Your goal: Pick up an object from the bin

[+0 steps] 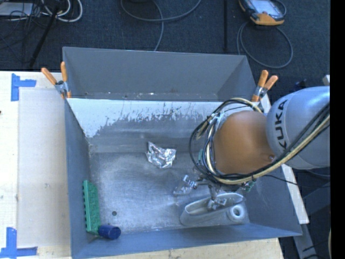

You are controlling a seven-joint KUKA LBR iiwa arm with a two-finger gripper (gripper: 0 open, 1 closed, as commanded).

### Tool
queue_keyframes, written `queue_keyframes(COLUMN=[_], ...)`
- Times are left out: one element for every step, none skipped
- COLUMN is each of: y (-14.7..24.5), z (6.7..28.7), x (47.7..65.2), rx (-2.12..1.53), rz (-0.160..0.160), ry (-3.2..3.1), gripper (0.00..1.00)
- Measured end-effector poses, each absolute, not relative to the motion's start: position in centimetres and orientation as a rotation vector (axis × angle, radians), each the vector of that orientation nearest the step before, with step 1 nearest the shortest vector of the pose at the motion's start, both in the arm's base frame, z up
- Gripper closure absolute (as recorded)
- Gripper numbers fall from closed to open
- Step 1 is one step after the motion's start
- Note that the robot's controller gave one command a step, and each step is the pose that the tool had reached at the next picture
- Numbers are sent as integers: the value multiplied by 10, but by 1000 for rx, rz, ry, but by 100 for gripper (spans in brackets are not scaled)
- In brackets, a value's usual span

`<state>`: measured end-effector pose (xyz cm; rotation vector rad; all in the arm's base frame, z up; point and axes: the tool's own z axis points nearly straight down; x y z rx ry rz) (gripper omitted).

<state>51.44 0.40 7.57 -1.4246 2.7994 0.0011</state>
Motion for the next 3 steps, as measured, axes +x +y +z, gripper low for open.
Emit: queue_keyframes(y=[4, -32, -35], z=[77, 182, 277], x=[516, 526, 526], rx=[-1421, -1500, -1552], rz=[-3, -6, -5], ry=[2795, 2753, 2723], gripper=[100, 100, 100])
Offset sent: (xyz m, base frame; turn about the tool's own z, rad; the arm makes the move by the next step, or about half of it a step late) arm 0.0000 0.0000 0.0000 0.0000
